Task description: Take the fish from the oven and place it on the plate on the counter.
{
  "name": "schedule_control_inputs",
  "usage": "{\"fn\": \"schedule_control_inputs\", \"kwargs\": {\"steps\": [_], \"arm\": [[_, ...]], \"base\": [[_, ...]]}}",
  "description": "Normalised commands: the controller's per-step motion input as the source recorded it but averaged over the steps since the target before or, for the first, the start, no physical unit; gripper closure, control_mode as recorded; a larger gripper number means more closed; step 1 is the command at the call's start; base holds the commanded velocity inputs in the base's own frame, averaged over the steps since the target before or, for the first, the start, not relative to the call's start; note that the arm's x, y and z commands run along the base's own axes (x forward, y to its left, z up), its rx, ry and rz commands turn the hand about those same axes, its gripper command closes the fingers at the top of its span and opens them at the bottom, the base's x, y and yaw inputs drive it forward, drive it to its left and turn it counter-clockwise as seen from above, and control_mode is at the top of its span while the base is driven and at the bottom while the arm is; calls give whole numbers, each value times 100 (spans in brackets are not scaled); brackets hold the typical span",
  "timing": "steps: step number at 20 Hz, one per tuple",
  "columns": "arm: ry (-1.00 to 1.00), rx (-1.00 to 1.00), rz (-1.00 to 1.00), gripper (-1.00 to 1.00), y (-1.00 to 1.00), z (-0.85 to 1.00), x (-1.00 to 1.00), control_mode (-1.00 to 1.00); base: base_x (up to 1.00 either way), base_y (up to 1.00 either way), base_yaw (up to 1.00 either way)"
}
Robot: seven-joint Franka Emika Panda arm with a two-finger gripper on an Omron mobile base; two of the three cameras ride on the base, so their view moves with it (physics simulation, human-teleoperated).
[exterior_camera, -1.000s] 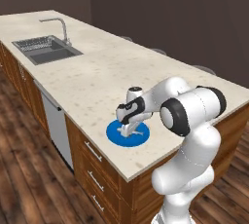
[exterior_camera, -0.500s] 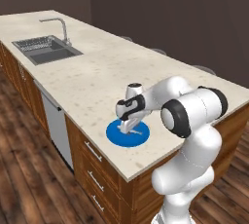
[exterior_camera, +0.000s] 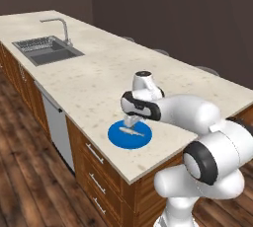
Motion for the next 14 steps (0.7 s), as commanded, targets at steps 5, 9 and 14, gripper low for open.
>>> {"fn": "schedule_control_inputs", "kwargs": {"steps": [5, 9, 14], "arm": [[0, 15, -14, -100, -18, 100, -100, -100], [0, 7, -13, -100, -43, 80, -100, -100], [0, 1, -11, -100, -45, 79, -100, -100]], "base": [[0, 0, 0], [0, 0, 0], [0, 0, 0]]}}
